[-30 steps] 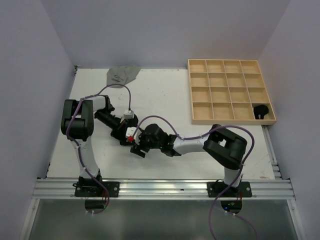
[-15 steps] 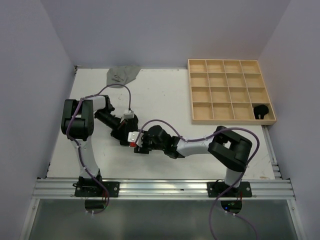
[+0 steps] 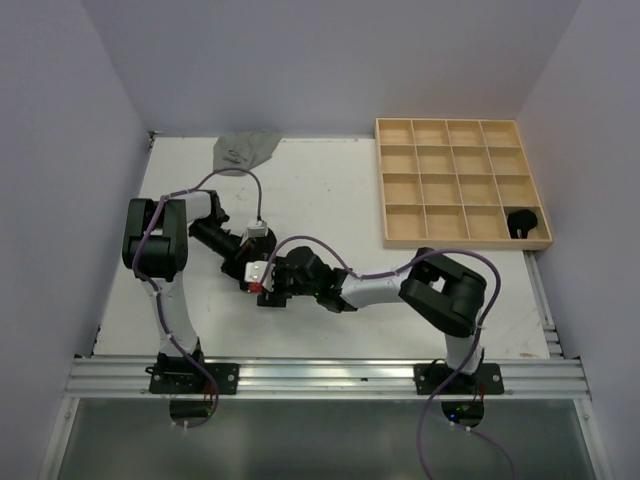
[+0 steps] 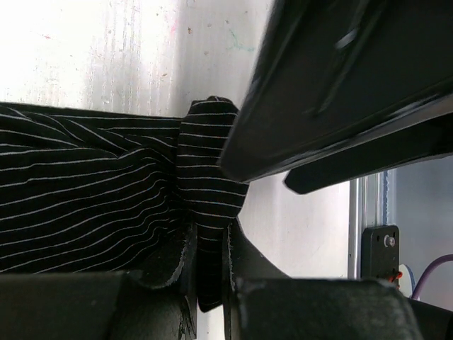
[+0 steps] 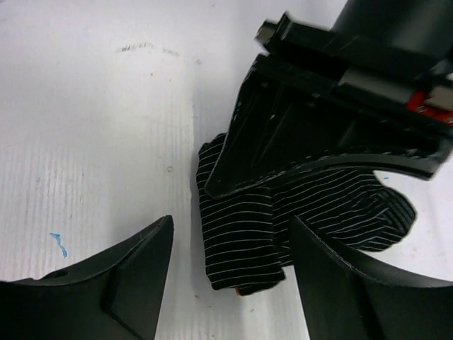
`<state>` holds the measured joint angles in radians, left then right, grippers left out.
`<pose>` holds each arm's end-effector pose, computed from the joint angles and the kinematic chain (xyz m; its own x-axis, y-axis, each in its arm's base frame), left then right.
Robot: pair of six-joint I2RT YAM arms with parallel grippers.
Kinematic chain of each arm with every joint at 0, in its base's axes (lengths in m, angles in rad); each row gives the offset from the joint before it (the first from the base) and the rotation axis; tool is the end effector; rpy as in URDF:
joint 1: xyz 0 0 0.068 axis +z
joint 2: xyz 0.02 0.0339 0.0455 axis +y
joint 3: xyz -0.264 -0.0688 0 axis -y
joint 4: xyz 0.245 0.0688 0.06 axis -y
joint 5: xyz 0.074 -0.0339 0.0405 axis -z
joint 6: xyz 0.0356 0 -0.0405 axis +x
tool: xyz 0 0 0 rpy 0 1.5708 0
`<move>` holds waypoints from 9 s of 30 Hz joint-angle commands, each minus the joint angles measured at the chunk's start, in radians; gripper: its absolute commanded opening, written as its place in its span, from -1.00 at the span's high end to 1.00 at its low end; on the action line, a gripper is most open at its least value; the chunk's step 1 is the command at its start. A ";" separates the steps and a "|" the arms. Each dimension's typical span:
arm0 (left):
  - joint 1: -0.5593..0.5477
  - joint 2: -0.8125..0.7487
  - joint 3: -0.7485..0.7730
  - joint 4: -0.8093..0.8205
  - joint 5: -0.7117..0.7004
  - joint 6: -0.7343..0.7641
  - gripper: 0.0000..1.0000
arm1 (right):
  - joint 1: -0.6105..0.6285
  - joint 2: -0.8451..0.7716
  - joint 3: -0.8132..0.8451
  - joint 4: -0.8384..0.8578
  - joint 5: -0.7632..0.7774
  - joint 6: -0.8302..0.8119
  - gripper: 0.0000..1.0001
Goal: Roll the underwear
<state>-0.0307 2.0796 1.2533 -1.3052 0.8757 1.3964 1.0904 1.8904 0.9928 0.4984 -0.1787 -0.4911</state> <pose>0.3063 -0.0368 0.1226 -0.5295 0.6473 -0.5483 0.7662 0.0877 -0.6366 0.1807 0.3604 0.1676 0.2889 -0.4499 -0.8451 -0.9210 0.1104 -0.3736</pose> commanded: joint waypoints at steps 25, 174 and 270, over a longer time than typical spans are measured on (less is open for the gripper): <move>0.222 -0.300 0.037 0.156 0.032 0.118 -0.08 | -0.115 0.275 0.293 -0.402 -0.290 0.474 1.00; 0.011 0.323 0.147 0.029 -0.392 -0.149 0.79 | 0.054 0.002 0.165 -0.218 -0.039 -0.084 -0.23; 0.222 -0.231 0.127 0.113 0.006 0.087 0.18 | -0.127 0.372 0.432 -0.727 -0.427 0.399 1.00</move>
<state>0.0933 1.9438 1.3941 -1.3426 0.7395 1.3701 1.0084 2.1685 1.4754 0.0017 -0.5304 -0.2409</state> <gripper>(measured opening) 0.393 0.302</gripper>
